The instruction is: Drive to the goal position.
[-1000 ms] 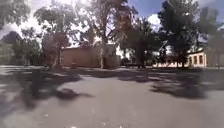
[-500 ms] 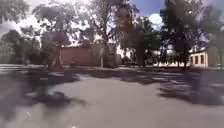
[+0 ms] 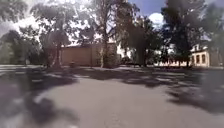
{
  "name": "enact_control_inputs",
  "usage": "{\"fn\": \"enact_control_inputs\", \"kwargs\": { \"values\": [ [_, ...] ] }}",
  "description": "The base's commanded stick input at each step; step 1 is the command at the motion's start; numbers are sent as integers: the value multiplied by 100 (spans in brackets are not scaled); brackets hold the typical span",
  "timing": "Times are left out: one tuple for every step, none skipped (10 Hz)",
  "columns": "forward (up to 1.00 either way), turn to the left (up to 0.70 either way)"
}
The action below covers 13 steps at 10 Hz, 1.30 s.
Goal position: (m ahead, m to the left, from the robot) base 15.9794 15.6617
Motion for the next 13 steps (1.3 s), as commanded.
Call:
{"fn": "enact_control_inputs", "kwargs": {
  "values": [
    [85,0],
    [85,0],
    [85,0],
    [85,0],
    [85,0],
    [85,0],
    [85,0],
    [85,0],
    [85,0],
    [85,0],
    [85,0],
    [85,0],
    [85,0]
  ]
}}
